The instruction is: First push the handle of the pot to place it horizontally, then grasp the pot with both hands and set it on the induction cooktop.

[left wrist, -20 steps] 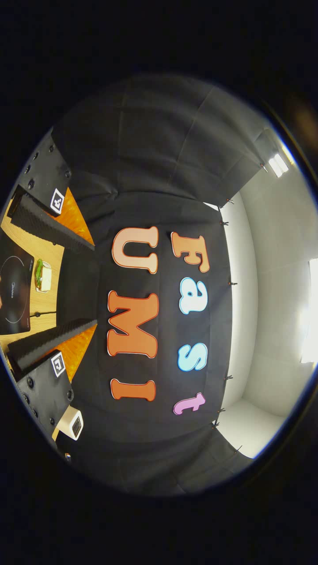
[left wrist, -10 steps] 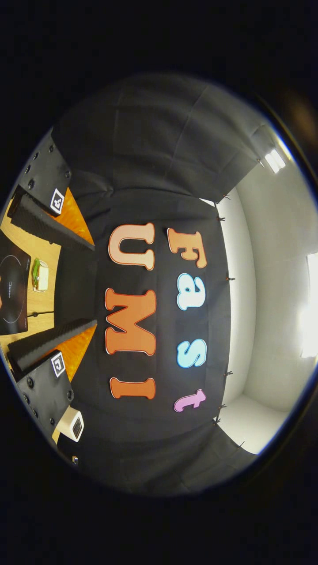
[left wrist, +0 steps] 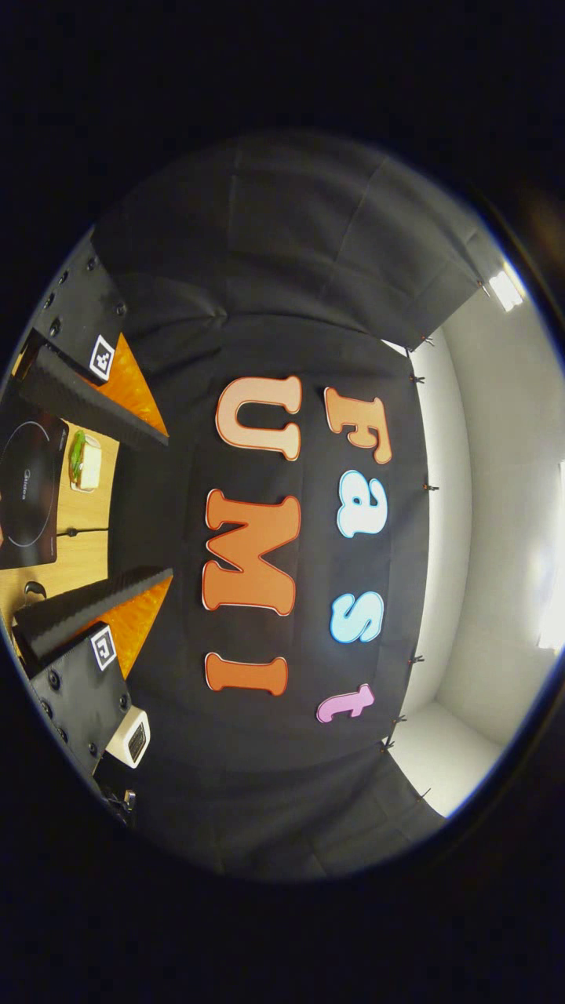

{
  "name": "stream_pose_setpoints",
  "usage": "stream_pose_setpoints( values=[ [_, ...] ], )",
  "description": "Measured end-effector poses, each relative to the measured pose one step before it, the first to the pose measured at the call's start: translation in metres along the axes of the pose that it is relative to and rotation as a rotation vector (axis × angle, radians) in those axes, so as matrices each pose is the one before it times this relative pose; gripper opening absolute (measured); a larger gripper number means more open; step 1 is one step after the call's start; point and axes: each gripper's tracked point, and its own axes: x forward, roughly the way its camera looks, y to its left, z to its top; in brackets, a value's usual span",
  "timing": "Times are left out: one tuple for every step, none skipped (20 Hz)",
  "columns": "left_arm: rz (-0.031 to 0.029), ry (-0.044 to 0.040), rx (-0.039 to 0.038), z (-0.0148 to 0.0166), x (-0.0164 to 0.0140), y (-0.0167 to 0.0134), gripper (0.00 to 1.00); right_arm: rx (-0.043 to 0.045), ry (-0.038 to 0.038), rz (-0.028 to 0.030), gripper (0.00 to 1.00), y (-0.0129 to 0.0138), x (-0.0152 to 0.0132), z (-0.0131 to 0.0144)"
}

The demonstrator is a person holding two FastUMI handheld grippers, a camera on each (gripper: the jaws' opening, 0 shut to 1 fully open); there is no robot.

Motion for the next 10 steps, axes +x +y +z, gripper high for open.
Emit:
stream_pose_setpoints(
  values=[
    [0.00451, 0.00509, 0.00560, -0.00352, 0.00018, 0.00105, 0.98, 0.00363, 0.00184, 0.00003, 0.00, 0.00036, 0.00064, 0.00221],
    [0.00647, 0.00417, 0.00410, -0.00234, 0.00045, 0.00031, 0.98, -0.00065, -0.00269, -0.00285, 0.00, 0.00074, 0.00087, 0.00245],
    [0.00228, 0.00533, -0.00078, -0.00161, 0.00101, -0.00023, 0.98, -0.00624, -0.00576, -0.00195, 0.00, 0.00039, -0.00053, 0.00332],
    [-0.00242, 0.00719, -0.00239, -0.00235, 0.00078, -0.00171, 0.98, -0.00945, -0.00417, -0.00457, 0.00, 0.00046, 0.00028, 0.00430],
    [-0.00206, 0.00436, -0.00131, -0.00114, -0.00022, -0.00095, 0.98, -0.00658, -0.00338, -0.00413, 0.00, 0.00238, 0.00206, 0.00454],
    [-0.00031, 0.00256, 0.00198, -0.00039, -0.00056, 0.00033, 0.98, -0.00389, -0.00232, -0.00415, 0.00, 0.00165, 0.00232, 0.00369],
    [0.00224, 0.00163, 0.00332, -0.00026, -0.00067, 0.00059, 0.98, -0.00497, -0.00143, -0.00378, 0.00, 0.00149, 0.00107, 0.00292],
    [0.00246, 0.00162, 0.00410, 0.00023, -0.00069, 0.00122, 0.98, -0.01191, 0.00114, -0.00136, 0.00, 0.00197, 0.00060, 0.00290],
    [0.00366, -0.00052, 0.00398, 0.00010, -0.00091, 0.00026, 0.98, -0.00071, -0.00673, -0.00320, 0.00, 0.00220, 0.00098, 0.00433],
    [0.00369, -0.00265, 0.00282, 0.00134, -0.00047, 0.00119, 0.98, -0.00347, -0.00746, -0.00063, 0.00, 0.00223, 0.00074, 0.00420]
  ],
)
